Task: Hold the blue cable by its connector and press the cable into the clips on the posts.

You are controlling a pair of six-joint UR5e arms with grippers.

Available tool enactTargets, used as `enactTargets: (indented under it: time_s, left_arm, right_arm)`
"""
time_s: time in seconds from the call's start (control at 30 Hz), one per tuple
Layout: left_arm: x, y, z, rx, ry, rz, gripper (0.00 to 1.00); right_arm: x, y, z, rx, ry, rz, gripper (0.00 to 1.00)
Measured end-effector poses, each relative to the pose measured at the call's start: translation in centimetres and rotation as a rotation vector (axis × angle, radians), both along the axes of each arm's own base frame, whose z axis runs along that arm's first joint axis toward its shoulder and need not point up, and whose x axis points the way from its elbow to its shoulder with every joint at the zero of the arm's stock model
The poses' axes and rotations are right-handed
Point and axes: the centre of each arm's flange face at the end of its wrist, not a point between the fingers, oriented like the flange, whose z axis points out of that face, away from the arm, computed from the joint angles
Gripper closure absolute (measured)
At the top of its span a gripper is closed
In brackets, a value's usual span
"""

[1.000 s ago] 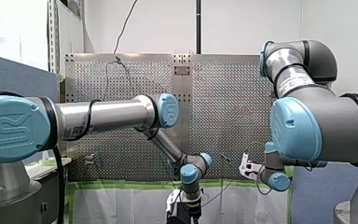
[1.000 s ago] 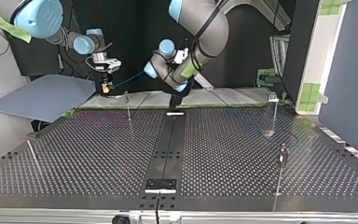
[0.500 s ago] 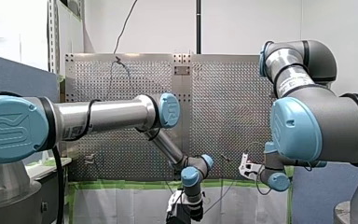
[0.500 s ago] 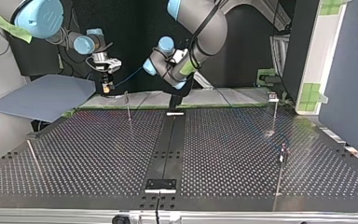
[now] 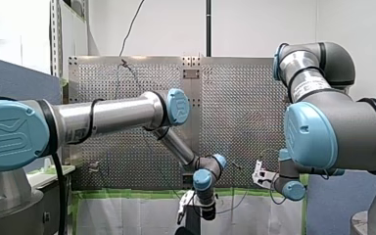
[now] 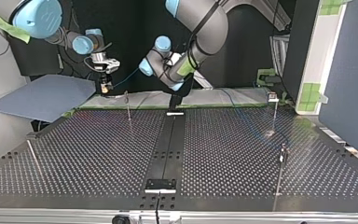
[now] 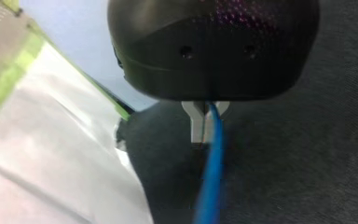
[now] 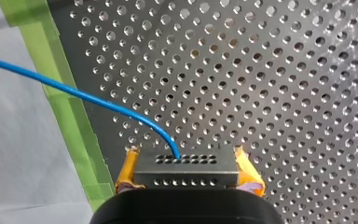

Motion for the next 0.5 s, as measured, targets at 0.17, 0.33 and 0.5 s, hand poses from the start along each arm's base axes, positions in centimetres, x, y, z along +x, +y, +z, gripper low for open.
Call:
enactTargets:
  time_s: [0.17, 0.33, 0.5]
  left_arm:
    - [0.1, -0.2, 1.8, -0.051, -0.027, 0.036, 1.00]
    - [-0.1, -0.6, 3.5, -0.079, -0.060, 0.036, 1.00]
    - [-0.9, -1.2, 5.2, -0.097, -0.101, 0.022, 1.00]
  right_arm:
    - [-0.5, -0.5, 0.1, 0.001, -0.017, -0.010, 1.00]
    - [-1.3, -1.5, 0.4, -0.006, -0.027, -0.027, 1.00]
    - [-2.2, -2.1, 0.6, -0.012, -0.033, -0.043, 1.00]
